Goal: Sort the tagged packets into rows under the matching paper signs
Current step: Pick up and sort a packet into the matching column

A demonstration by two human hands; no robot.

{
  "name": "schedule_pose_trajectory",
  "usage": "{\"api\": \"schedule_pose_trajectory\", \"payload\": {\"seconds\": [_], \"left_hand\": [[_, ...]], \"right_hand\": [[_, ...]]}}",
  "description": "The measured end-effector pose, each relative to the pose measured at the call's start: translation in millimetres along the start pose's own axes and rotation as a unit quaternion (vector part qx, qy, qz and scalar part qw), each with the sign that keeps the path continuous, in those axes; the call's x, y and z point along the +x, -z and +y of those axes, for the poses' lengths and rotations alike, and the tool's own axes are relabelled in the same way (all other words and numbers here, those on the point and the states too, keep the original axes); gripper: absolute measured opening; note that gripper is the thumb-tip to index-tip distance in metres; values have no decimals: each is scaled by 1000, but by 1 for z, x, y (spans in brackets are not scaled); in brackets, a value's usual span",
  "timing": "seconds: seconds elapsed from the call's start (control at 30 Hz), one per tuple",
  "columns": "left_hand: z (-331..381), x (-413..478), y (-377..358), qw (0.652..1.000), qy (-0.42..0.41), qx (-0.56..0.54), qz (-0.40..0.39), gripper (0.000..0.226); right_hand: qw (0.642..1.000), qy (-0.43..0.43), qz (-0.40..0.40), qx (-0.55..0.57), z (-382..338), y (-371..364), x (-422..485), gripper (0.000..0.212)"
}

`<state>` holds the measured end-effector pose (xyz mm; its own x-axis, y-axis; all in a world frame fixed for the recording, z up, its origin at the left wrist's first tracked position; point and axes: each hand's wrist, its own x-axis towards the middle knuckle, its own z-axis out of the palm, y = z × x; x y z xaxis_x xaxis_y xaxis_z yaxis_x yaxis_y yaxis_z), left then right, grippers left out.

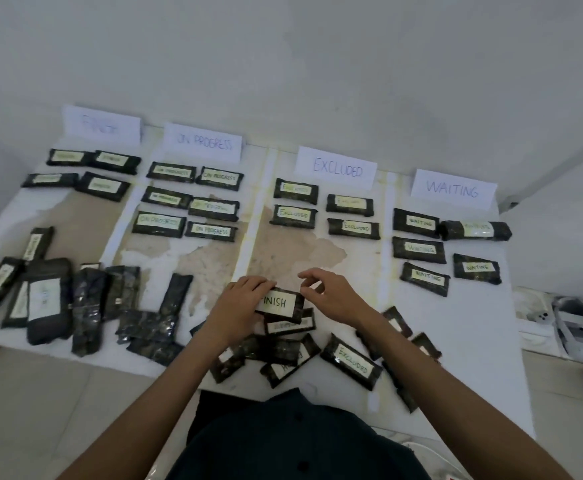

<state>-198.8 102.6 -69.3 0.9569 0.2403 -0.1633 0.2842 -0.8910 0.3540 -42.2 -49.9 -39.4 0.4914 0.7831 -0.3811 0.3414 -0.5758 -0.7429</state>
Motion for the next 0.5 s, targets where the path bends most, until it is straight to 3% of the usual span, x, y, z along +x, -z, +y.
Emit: {"api": "schedule_pose_trajectory", "payload": {"seconds": [0.5], "left_hand": [[-209, -61, 68, 994, 79, -40, 62, 58]], "right_hand": [[995, 43, -69, -54, -147, -122, 102, 29]]}}
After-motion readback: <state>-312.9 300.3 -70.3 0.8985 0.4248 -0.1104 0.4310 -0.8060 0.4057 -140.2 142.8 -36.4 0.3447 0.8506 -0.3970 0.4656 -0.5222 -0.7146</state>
